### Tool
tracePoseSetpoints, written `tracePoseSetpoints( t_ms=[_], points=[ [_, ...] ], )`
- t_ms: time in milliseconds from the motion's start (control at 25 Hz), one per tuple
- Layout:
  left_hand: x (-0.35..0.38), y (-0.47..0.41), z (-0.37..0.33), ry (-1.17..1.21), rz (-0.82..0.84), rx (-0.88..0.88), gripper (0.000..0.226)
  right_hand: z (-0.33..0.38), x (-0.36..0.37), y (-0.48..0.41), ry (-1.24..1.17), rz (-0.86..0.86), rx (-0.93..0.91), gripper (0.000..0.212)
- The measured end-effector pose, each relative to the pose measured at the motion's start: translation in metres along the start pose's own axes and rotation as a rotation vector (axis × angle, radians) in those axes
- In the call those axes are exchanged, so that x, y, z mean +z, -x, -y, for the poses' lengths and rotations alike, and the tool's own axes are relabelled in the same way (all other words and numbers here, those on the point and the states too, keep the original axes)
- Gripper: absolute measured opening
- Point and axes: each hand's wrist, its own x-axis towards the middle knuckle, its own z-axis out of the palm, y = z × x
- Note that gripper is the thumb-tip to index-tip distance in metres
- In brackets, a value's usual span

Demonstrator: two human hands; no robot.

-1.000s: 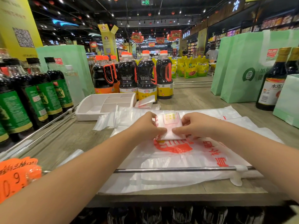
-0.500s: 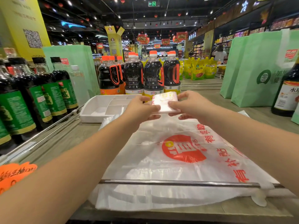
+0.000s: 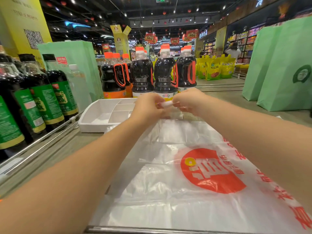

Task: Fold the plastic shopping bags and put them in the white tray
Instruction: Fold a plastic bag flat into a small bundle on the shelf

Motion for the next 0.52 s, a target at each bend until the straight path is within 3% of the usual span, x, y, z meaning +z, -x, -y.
tracePoseSetpoints(
  t_ms=[80, 200, 280, 440, 520],
  points=[
    [0.003, -0.004, 0.006, -0.028, 0.021, 0.083, 0.026, -0.001, 0.004, -0.011, 0.056, -0.008, 0.011, 0.025],
    [0.009, -0.012, 0.017, -0.322, 0.067, 0.169, 0.023, -0.010, 0.003, -0.021, 0.230, -0.051, -0.011, 0.020],
    [0.010, -0.016, 0.021, -0.527, 0.125, 0.152, 0.032, -0.017, 0.002, -0.025, 0.298, -0.074, -0.036, 0.023],
    [0.021, -0.016, 0.026, -0.685, 0.239, 0.116, 0.046, -0.020, 0.017, -0.028, 0.559, -0.155, -0.093, 0.021],
    [0.024, -0.017, 0.026, -0.806, 0.328, 0.128, 0.053, -0.016, 0.025, -0.019, 0.737, -0.085, -0.188, 0.024]
  ],
)
